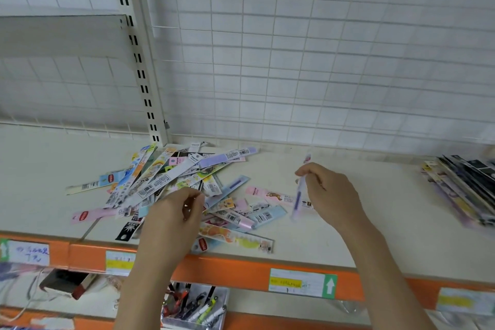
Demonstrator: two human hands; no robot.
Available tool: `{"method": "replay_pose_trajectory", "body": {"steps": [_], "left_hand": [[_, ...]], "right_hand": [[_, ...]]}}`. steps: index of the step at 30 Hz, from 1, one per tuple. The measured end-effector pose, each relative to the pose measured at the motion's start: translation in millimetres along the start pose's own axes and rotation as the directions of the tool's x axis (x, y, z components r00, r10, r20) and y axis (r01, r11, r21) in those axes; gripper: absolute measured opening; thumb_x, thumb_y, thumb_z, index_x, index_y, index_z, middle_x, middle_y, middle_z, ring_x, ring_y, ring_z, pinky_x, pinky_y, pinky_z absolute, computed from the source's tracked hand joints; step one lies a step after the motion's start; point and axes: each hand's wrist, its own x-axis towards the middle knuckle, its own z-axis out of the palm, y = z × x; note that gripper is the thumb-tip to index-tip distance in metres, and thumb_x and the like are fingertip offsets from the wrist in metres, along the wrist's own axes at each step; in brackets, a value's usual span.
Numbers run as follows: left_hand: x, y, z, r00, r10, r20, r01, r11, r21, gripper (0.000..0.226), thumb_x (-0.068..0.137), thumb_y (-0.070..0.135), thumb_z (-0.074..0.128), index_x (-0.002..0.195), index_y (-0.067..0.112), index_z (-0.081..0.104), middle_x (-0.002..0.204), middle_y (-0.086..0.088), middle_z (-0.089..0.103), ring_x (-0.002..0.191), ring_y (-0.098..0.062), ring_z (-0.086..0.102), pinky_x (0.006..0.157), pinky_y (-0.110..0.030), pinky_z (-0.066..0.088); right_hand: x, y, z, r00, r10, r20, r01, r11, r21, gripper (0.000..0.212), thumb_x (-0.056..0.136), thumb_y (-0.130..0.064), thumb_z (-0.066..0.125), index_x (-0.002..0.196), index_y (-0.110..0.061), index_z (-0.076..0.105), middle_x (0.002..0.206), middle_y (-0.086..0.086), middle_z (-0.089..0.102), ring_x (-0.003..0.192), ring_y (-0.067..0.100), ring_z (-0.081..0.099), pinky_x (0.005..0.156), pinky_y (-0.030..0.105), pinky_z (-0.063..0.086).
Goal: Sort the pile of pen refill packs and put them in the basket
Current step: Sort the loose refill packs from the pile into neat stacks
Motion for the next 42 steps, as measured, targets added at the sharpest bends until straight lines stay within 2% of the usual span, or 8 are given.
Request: {"method": "replay_pose_trajectory", "body": {"steps": [5, 9, 12, 16, 23, 33, 37, 42], "left_hand": [[3, -2, 0, 1.000, 0.007, -0.008, -0.007, 1.000, 0.012, 0.012, 0.089, 0.018, 0.057, 0.089, 0.016, 0.069, 0.062, -0.002, 0.065, 0.052, -0.022, 0.058, 0.051, -0.035, 0.048], [2, -4, -3, 1.000, -0.017, -0.008, 0.017, 1.000, 0.007, 0.010, 0.089, 0.018, 0.057, 0.085, 0.020, 0.065, 0.062, -0.002, 0.065, 0.051, -0.023, 0.058, 0.052, -0.035, 0.048], [2, -5, -7, 1.000, -0.019, -0.014, 0.019, 1.000, 0.010, 0.011, 0.089, 0.016, 0.057, 0.082, 0.022, 0.063, 0.063, 0.002, 0.065, 0.052, -0.024, 0.058, 0.051, -0.033, 0.047], [2, -10, -12, 0.999, -0.032, -0.023, 0.033, 0.999, 0.029, 0.011, 0.090, 0.018, 0.056, 0.086, 0.015, 0.066, 0.061, 0.000, 0.064, 0.052, -0.027, 0.058, 0.053, -0.037, 0.050], [4, -14, -11, 0.998, -0.060, -0.004, 0.060, 0.995, 0.085, 0.014, 0.090, 0.021, 0.055, 0.088, 0.013, 0.067, 0.057, 0.001, 0.058, 0.047, -0.019, 0.050, 0.048, -0.026, 0.039], [28, -4, 18, 0.941, -0.257, 0.220, 0.175, 0.927, 0.333, 0.038, 0.083, 0.050, 0.058, 0.103, 0.018, 0.064, 0.093, -0.003, 0.068, 0.083, -0.019, 0.060, 0.065, -0.026, 0.044], [36, 4, 21, 0.933, -0.258, 0.252, 0.128, 0.890, 0.438, 0.030, 0.085, 0.042, 0.058, 0.085, 0.015, 0.070, 0.076, -0.003, 0.068, 0.074, -0.021, 0.063, 0.063, -0.027, 0.048], [40, 11, 8, 0.967, -0.174, 0.187, 0.065, 0.877, 0.477, 0.026, 0.092, 0.034, 0.050, 0.091, 0.019, 0.070, 0.071, -0.001, 0.060, 0.068, -0.021, 0.055, 0.059, -0.027, 0.043]], "right_hand": [[6, 7, 9, 0.998, -0.018, 0.068, 0.029, 0.987, -0.158, 0.013, 0.093, -0.034, 0.049, 0.083, -0.027, 0.051, 0.060, -0.009, 0.050, 0.061, 0.015, 0.052, 0.054, 0.025, 0.037], [12, 9, 16, 0.985, -0.018, 0.171, 0.054, 0.977, -0.208, 0.016, 0.094, -0.008, 0.042, 0.100, -0.020, 0.034, 0.084, -0.003, 0.053, 0.059, 0.010, 0.048, 0.046, 0.022, 0.029], [16, 9, 22, 0.979, 0.012, 0.202, 0.029, 0.979, -0.200, 0.034, 0.093, -0.010, 0.044, 0.123, -0.017, 0.031, 0.099, 0.007, 0.060, 0.078, 0.023, 0.060, 0.058, 0.029, 0.043], [21, 12, 30, 0.942, 0.118, 0.314, 0.001, 0.935, -0.353, 0.033, 0.086, -0.041, 0.059, 0.105, -0.015, 0.048, 0.102, 0.003, 0.059, 0.088, 0.023, 0.057, 0.068, 0.032, 0.044], [22, 11, 29, 0.949, 0.109, 0.296, 0.057, 0.864, -0.500, 0.026, 0.096, -0.034, 0.044, 0.108, -0.012, 0.052, 0.112, 0.008, 0.055, 0.097, 0.024, 0.054, 0.077, 0.032, 0.042], [3, 12, 17, 0.994, 0.038, 0.103, -0.011, 0.967, -0.253, 0.009, 0.098, -0.022, 0.038, 0.099, -0.015, 0.033, 0.104, 0.009, 0.060, 0.073, 0.024, 0.053, 0.054, 0.030, 0.037], [-5, 11, 18, 0.995, 0.004, 0.097, 0.016, 0.978, -0.206, 0.016, 0.096, -0.031, 0.044, 0.098, -0.017, 0.037, 0.078, -0.003, 0.052, 0.064, 0.020, 0.051, 0.051, 0.029, 0.036], [-9, 10, 21, 0.992, -0.001, 0.124, 0.025, 0.981, -0.194, 0.020, 0.095, -0.034, 0.045, 0.103, -0.016, 0.046, 0.080, -0.001, 0.058, 0.068, 0.020, 0.056, 0.056, 0.032, 0.042]]}}
